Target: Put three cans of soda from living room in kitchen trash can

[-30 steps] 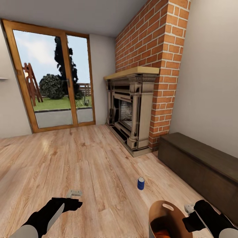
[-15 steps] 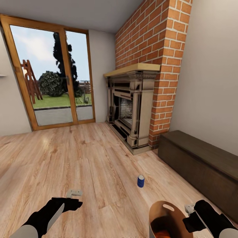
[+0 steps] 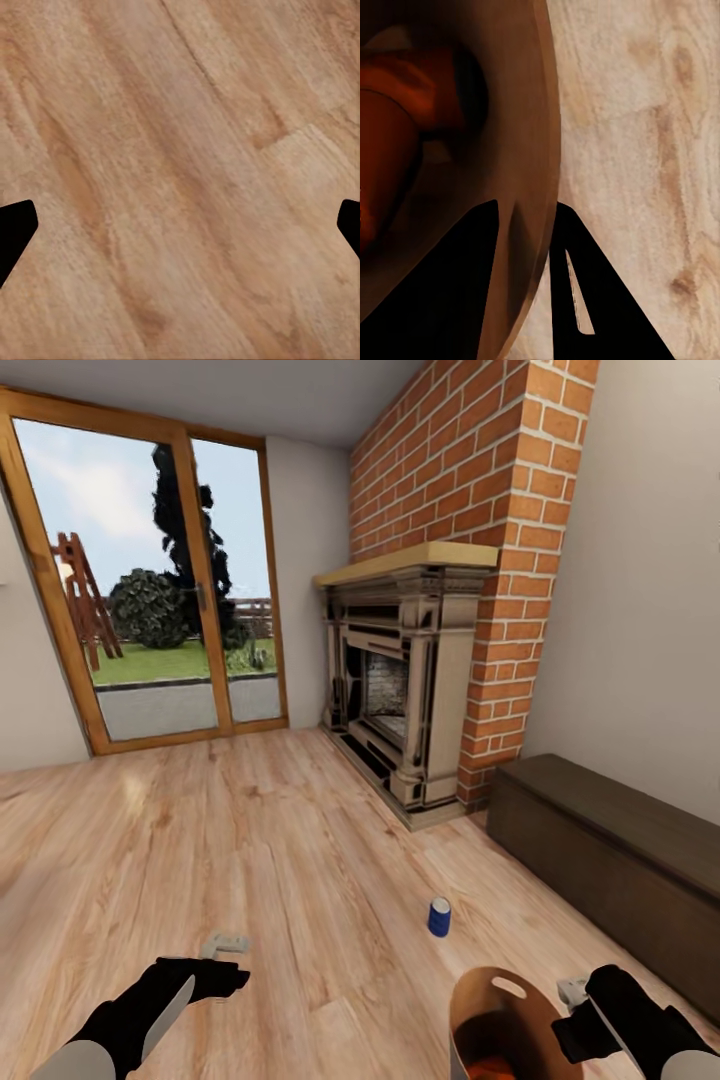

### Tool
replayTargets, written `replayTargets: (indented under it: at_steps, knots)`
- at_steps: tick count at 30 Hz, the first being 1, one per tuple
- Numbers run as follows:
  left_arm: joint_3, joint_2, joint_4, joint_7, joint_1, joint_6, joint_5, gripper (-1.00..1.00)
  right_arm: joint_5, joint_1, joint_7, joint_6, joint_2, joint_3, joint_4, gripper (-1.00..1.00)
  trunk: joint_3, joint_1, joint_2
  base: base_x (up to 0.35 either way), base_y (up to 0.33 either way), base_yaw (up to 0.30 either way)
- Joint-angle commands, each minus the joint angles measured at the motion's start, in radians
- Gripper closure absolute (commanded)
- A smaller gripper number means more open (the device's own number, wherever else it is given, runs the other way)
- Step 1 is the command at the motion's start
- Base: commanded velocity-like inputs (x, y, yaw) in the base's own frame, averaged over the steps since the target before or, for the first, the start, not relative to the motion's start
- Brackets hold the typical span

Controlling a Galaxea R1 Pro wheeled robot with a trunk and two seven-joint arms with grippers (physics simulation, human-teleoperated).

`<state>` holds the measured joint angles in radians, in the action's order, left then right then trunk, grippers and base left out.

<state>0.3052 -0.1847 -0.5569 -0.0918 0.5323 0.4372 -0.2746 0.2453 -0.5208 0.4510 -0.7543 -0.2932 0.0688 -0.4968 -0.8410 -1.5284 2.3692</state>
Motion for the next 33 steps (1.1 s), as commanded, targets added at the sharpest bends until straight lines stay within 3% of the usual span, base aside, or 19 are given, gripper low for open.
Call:
replayTargets:
  at_steps: [1,19,33]
  knots:
    - [0.000,0.000,0.000,0.000,0.000,0.000,0.000,-1.00,-0.010,-0.001,0.002,-0.003,0.000,-0.001,0.000,1.00,0.000,0.000,0.000,0.246,0.233,-0.171]
    - [0.000,0.001,0.001,-0.003,0.000,0.000,0.001,-1.00,-0.011,-0.001,0.001,-0.006,0.000,-0.004,-0.001,1.00,-0.001,0.000,0.000,0.208,0.209,-0.242]
    - [0.034,0.021,0.007,0.002,0.000,0.000,0.021,-1.00,-0.011,-0.001,0.001,-0.007,-0.005,-0.004,0.000,1.00,0.001,0.000,0.000,0.172,-0.162,-0.251]
